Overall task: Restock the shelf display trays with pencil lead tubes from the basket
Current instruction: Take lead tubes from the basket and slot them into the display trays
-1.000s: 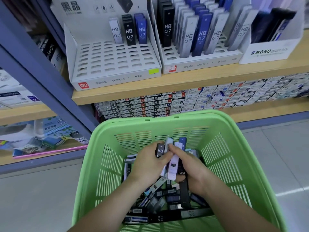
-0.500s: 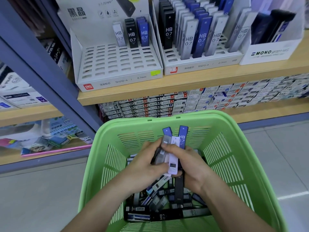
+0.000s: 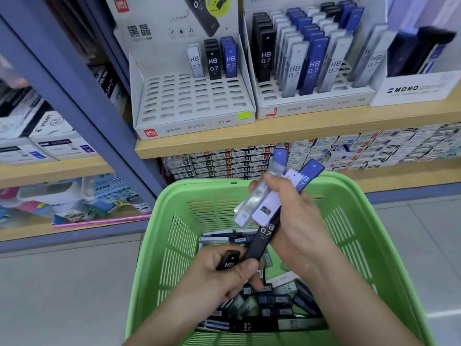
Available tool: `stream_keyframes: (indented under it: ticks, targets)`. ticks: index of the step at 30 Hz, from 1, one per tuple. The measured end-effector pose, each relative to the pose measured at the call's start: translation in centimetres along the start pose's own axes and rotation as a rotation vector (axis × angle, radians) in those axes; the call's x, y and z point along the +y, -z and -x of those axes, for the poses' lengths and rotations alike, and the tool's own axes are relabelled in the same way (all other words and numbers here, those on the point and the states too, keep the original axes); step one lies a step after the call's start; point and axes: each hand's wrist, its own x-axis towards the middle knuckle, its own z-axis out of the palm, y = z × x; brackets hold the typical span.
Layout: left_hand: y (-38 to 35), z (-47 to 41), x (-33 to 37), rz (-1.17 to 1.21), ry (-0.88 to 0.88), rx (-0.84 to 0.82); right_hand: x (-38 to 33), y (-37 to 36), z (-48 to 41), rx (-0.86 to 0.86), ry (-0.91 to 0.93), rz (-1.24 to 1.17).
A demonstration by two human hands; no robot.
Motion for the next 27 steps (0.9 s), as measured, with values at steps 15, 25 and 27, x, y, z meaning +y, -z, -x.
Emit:
stream_keyframes:
  ticks: [15,25,27]
  targets:
    - [2.3,0.2,5.2,-0.119,-0.269,0.187,-2.3,-0.4,0.5,-0.308,0.144,0.328]
    - [0.6,-3.1,13.4,-0.206,-0.473,0.391,-9.3,-2.3,-0.2,-0.351,0.346,0.377]
    - [0.5,-3.8,15.7,-0.281,-0.534,0.393,-11.1,-2.6,-0.3,-0.381,0.352,0.519]
